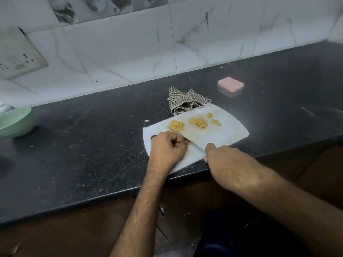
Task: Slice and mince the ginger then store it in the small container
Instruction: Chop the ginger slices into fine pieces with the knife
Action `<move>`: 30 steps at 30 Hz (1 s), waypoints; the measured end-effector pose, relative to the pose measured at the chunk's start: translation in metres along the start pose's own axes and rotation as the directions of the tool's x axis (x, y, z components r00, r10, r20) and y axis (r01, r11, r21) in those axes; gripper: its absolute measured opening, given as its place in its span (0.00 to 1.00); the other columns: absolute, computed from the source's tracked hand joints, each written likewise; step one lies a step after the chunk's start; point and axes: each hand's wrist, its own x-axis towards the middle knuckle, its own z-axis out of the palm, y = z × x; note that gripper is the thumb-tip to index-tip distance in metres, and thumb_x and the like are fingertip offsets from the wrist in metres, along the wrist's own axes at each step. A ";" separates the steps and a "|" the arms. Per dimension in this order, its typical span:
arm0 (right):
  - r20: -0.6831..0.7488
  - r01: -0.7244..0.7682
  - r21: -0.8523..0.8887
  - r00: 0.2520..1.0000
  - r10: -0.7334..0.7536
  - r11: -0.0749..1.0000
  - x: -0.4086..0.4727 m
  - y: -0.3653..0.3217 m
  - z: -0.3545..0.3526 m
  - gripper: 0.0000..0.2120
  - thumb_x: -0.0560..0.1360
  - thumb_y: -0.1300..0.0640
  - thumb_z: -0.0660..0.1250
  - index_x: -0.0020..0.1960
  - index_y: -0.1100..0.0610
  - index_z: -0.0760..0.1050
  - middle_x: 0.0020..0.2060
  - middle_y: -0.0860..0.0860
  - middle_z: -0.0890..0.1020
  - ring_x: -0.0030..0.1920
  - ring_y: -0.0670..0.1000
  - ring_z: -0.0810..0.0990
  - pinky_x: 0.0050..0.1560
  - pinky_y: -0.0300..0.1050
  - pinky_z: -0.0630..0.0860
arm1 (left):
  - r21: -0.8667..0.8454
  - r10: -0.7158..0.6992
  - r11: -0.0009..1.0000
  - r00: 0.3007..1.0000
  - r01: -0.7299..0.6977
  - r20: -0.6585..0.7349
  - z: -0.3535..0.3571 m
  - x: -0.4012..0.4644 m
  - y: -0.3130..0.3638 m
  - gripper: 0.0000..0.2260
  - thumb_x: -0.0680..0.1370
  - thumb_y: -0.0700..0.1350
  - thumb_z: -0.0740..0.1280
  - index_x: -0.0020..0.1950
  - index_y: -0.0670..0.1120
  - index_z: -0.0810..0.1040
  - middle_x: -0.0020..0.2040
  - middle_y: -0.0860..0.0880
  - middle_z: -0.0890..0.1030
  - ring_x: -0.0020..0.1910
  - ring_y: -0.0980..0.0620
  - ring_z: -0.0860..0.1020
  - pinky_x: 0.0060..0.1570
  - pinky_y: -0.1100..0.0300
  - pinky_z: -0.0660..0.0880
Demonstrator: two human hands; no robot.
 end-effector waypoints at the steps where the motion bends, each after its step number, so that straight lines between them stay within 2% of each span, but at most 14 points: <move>1: -0.012 0.001 0.000 1.000 -0.001 1.000 0.000 0.001 0.000 0.06 0.84 0.59 0.56 0.60 0.55 0.66 0.43 0.51 0.75 0.48 0.53 0.78 0.51 0.52 0.78 | -0.005 -0.001 1.000 1.000 0.001 -0.002 0.000 0.001 0.001 0.11 0.74 0.39 0.75 0.32 0.47 0.82 0.30 0.56 0.80 0.28 0.64 0.74 0.30 0.74 0.67; 4: -0.006 0.001 -0.018 1.000 -0.001 1.000 0.000 0.006 -0.012 0.09 0.85 0.53 0.53 0.61 0.56 0.67 0.39 0.50 0.71 0.45 0.53 0.75 0.47 0.49 0.75 | -0.030 -0.006 1.000 1.000 0.005 -0.018 0.000 0.000 0.004 0.12 0.74 0.40 0.76 0.32 0.50 0.82 0.31 0.59 0.80 0.29 0.65 0.75 0.30 0.74 0.68; 7: 0.081 -0.034 -0.077 0.996 0.040 0.996 -0.003 0.004 -0.030 0.12 0.85 0.53 0.56 0.66 0.56 0.68 0.44 0.51 0.72 0.47 0.53 0.73 0.48 0.46 0.72 | -0.033 -0.015 0.999 1.000 0.014 -0.018 -0.001 -0.002 0.003 0.11 0.74 0.39 0.75 0.32 0.48 0.83 0.30 0.63 0.80 0.30 0.67 0.76 0.32 0.75 0.68; 10: 0.123 -0.022 -0.142 0.992 0.040 0.990 -0.006 0.004 -0.040 0.14 0.86 0.52 0.55 0.67 0.57 0.68 0.50 0.54 0.74 0.47 0.53 0.72 0.48 0.45 0.69 | -0.029 -0.012 1.000 1.000 0.011 -0.017 -0.001 -0.001 0.002 0.09 0.74 0.39 0.75 0.33 0.45 0.84 0.30 0.60 0.80 0.31 0.67 0.76 0.33 0.75 0.67; 12: 0.128 -0.021 -0.160 0.991 0.042 0.987 -0.008 0.005 -0.043 0.15 0.86 0.52 0.53 0.68 0.57 0.68 0.48 0.54 0.72 0.47 0.53 0.71 0.48 0.45 0.68 | -0.019 0.007 1.000 1.000 -0.007 -0.017 0.001 -0.001 0.002 0.08 0.74 0.39 0.74 0.34 0.43 0.83 0.34 0.59 0.82 0.31 0.66 0.76 0.34 0.75 0.67; 15: 0.132 -0.021 -0.133 0.990 0.039 0.991 -0.006 0.005 -0.040 0.15 0.86 0.52 0.51 0.68 0.57 0.66 0.46 0.53 0.70 0.47 0.52 0.71 0.49 0.45 0.69 | -0.011 0.026 1.000 0.999 -0.027 -0.018 0.001 0.000 0.002 0.09 0.74 0.39 0.74 0.34 0.43 0.83 0.35 0.59 0.82 0.31 0.64 0.76 0.34 0.74 0.68; 19: 0.068 0.020 -0.043 0.998 -0.017 0.999 -0.003 0.003 -0.016 0.13 0.86 0.50 0.50 0.63 0.56 0.67 0.40 0.50 0.73 0.40 0.47 0.73 0.45 0.46 0.73 | -0.010 0.004 1.000 1.000 -0.004 -0.026 0.000 -0.001 -0.001 0.09 0.74 0.39 0.74 0.33 0.44 0.83 0.31 0.60 0.80 0.29 0.65 0.75 0.34 0.75 0.67; 22: 0.018 0.012 -0.029 1.000 -0.011 1.000 -0.002 0.006 -0.009 0.12 0.86 0.49 0.50 0.61 0.55 0.66 0.40 0.50 0.73 0.41 0.48 0.74 0.44 0.47 0.73 | -0.011 -0.016 1.000 1.000 0.016 -0.026 0.000 -0.001 0.001 0.09 0.74 0.40 0.74 0.33 0.44 0.83 0.31 0.59 0.81 0.29 0.65 0.75 0.33 0.76 0.66; 26: 0.056 -0.006 -0.018 0.998 0.007 1.000 -0.005 0.008 -0.023 0.15 0.86 0.49 0.50 0.64 0.56 0.68 0.40 0.50 0.70 0.45 0.51 0.73 0.46 0.47 0.72 | -0.008 -0.036 0.999 0.999 0.036 -0.008 -0.001 -0.004 0.006 0.08 0.73 0.38 0.72 0.33 0.43 0.83 0.31 0.51 0.82 0.28 0.63 0.75 0.33 0.75 0.67; 30: 0.065 0.008 -0.031 0.998 -0.006 0.999 -0.010 0.006 -0.033 0.16 0.86 0.48 0.50 0.64 0.56 0.68 0.45 0.52 0.72 0.46 0.52 0.73 0.47 0.46 0.70 | -0.025 -0.060 0.998 0.998 0.060 -0.014 -0.003 -0.003 0.006 0.07 0.71 0.37 0.71 0.33 0.44 0.83 0.32 0.52 0.83 0.28 0.63 0.75 0.32 0.73 0.70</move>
